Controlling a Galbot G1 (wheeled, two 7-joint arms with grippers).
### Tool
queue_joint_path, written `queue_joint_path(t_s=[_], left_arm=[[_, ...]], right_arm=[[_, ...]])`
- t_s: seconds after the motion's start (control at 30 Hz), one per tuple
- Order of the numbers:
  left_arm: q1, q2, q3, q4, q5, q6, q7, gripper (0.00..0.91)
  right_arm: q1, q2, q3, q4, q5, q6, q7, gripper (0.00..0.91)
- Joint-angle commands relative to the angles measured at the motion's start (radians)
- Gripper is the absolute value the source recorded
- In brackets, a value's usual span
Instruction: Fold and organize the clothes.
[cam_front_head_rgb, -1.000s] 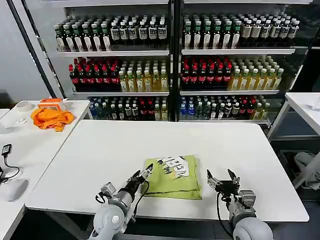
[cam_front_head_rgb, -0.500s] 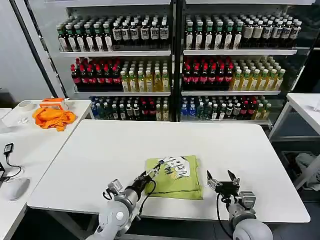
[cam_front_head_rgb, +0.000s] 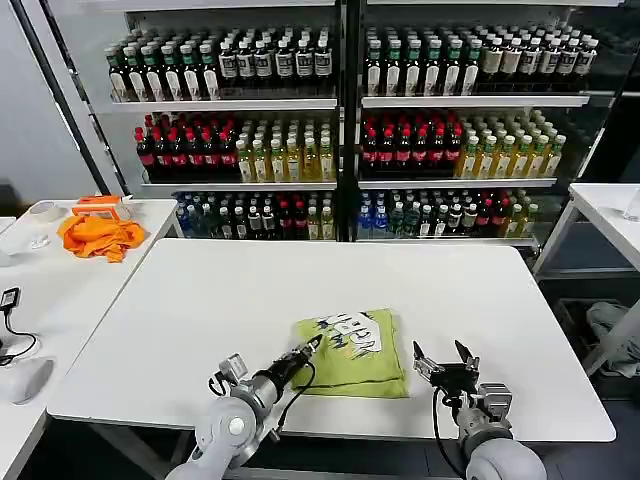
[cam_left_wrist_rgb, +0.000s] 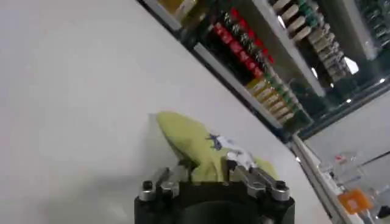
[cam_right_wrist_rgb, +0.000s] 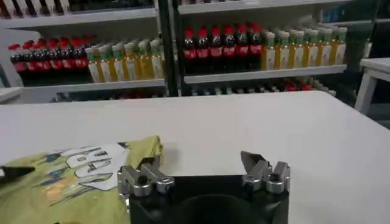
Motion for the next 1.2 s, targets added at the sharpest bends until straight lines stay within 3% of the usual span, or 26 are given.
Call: queue_joint_path(t_s=[0.03, 0.33, 0.5, 0.6, 0.67, 0.7, 0.8, 0.97, 1.07, 1.2], left_arm=[[-0.012, 0.004, -0.032, -0.028, -0.035, -0.030, 0.005, 0.010], [0.022, 0.027, -0.123, -0.076, -0.095, -0.025, -0.003, 0.010], [0.050, 0.085, -0.243, -0.116, -0.130, -0.001, -0.014, 0.010], [0.064, 0.183, -0.358, -0.140, -0.150, 0.027, -0.014, 0.010], [0.078, 0.301, -0.445, -0.151, -0.170, 0.057, -0.012, 0.010], [0.081, 0.310, -0.472, -0.152, -0.181, 0.069, -0.012, 0.010], [0.085, 0.482, -0.633, -0.145, -0.241, 0.144, -0.009, 0.010], [0.045, 0.679, -0.702, -0.141, -0.263, 0.170, -0.007, 0.010], [0.017, 0.735, -0.662, -0.166, -0.231, 0.171, -0.008, 0.010], [0.021, 0.720, -0.521, -0.224, -0.088, 0.170, 0.006, 0.010]], right_arm=[[-0.001, -0.001, 0.001, 0.001, 0.001, 0.000, 0.001, 0.907], [0.001, -0.001, 0.006, 0.003, 0.007, -0.002, 0.005, 0.907], [0.012, -0.002, 0.005, 0.002, 0.015, -0.004, 0.006, 0.907], [0.025, -0.002, 0.001, 0.001, 0.022, -0.007, 0.007, 0.907], [0.039, -0.002, -0.004, -0.001, 0.029, -0.009, 0.008, 0.907], [0.043, -0.002, -0.006, -0.001, 0.030, -0.009, 0.008, 0.907], [0.061, 0.000, -0.018, -0.002, 0.036, -0.010, 0.009, 0.907], [0.079, 0.004, -0.039, 0.002, 0.042, -0.012, 0.009, 0.907], [0.083, 0.001, -0.038, 0.006, 0.049, -0.013, 0.009, 0.907], [0.086, -0.001, -0.036, 0.006, 0.054, -0.012, 0.007, 0.907]])
